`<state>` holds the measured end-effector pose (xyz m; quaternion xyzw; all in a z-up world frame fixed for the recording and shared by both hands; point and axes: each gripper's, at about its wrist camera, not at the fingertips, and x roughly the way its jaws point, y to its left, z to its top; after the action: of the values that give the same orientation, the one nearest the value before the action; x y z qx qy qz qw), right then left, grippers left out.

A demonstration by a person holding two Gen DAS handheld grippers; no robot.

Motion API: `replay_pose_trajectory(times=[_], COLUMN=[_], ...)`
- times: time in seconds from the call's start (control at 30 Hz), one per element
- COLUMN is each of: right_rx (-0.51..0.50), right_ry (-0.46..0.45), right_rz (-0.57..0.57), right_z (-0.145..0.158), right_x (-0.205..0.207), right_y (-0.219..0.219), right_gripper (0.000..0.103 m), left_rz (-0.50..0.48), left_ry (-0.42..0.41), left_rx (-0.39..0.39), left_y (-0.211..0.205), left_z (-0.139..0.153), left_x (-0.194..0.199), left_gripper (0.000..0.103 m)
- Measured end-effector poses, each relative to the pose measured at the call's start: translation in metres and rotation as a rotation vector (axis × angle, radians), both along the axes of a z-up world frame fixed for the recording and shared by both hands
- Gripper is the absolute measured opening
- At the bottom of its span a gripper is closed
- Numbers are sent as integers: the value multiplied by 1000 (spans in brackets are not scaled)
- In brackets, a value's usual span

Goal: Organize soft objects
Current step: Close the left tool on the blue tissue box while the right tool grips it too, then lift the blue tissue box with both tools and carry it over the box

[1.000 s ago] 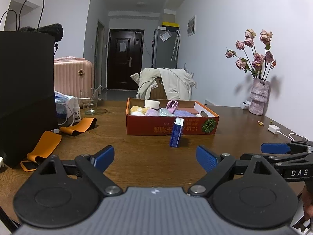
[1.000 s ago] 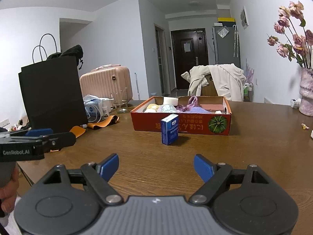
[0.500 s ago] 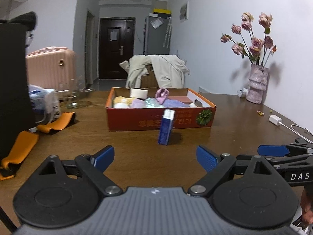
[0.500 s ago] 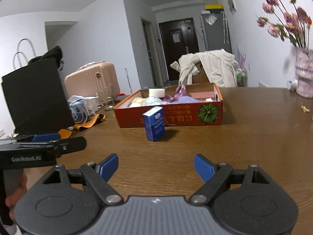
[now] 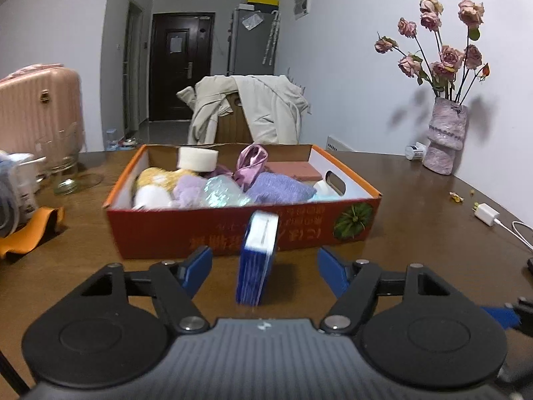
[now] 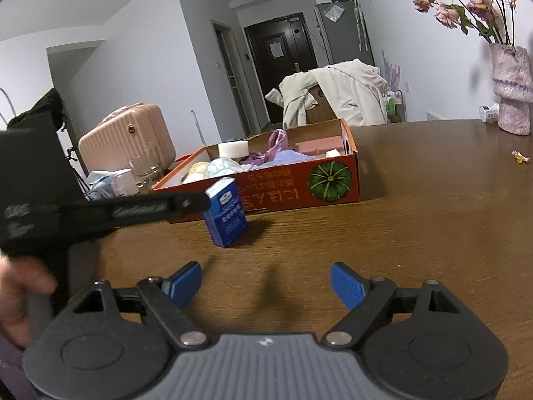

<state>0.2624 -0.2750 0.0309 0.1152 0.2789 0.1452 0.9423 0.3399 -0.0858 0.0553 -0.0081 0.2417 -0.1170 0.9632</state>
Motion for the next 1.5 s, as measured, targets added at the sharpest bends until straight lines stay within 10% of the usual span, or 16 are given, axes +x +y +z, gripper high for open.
replay_pose_trajectory(times=[0.1,0.13,0.23,0.33,0.63,0.97,1.5], right_rx=[-4,-4,-1,29,119,169,114], right_ry=[14,18,20,30,77,181,156], right_rz=[-3,-3,-6,-1,135,120,125], right_z=[-3,-4,-4,-6,-17,-36,-24], right_x=[9,11,14,17,48,90,-39], right_y=[1,1,1,3,47,57,37], right_gripper=[84,84,84,84,81,38,26], left_rz=[18,33,68,142,250,35,-67], left_ry=[36,75,172,270,267,253,277], left_rx=[-17,-30,-297,-639,-519,-340,-301], left_y=[-3,-2,27,69,118,76,58], left_z=[-8,-10,-11,-29,-49,-57,-50], left_x=[28,35,30,-1,-41,-15,-129], left_gripper=[47,21,22,55,66,32,22])
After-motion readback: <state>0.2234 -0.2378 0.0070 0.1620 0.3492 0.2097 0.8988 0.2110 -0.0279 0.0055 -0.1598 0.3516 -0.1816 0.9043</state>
